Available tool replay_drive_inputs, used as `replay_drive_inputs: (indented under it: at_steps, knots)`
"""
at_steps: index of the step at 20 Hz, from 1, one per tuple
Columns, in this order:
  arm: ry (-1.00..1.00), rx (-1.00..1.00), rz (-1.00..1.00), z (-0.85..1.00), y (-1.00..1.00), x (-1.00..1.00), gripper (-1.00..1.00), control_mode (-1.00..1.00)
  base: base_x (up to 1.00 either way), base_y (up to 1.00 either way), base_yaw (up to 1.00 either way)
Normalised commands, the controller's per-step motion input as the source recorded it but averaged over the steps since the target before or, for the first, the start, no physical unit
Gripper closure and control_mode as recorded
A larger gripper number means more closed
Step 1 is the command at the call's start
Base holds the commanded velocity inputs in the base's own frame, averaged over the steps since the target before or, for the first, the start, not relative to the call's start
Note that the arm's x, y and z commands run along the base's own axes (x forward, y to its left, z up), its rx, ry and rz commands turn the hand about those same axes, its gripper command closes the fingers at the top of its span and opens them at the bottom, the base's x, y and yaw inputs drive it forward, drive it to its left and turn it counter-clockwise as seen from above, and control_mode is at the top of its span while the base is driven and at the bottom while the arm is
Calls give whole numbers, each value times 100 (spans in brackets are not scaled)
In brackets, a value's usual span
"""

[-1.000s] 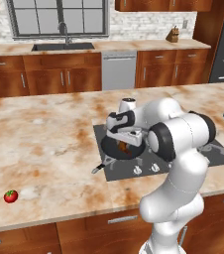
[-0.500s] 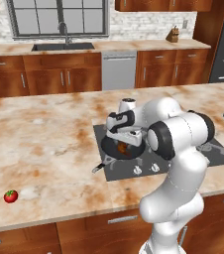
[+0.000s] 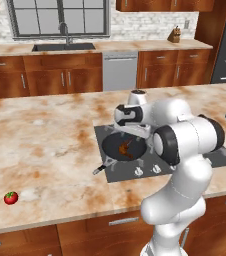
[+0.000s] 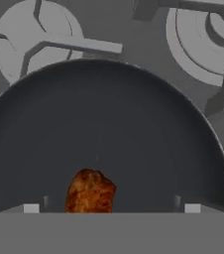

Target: Place both pans onto different burners. Then place the tomato and the chicken drumstick on different pans.

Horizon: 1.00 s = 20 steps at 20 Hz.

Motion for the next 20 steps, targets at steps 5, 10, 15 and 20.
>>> replay_drive_inputs:
  at_steps: [5,10,15,20]
  knots:
    - [-14,0,20,27,-70,-4,-100,-100,0,0,0]
    - [-8,0,18,19,-73,0,-100,-100,0,0,0]
    - [-2,0,12,16,-76,0,-100,-100,0,0,0]
    - [0,0,9,10,-79,0,-100,-100,0,0,0]
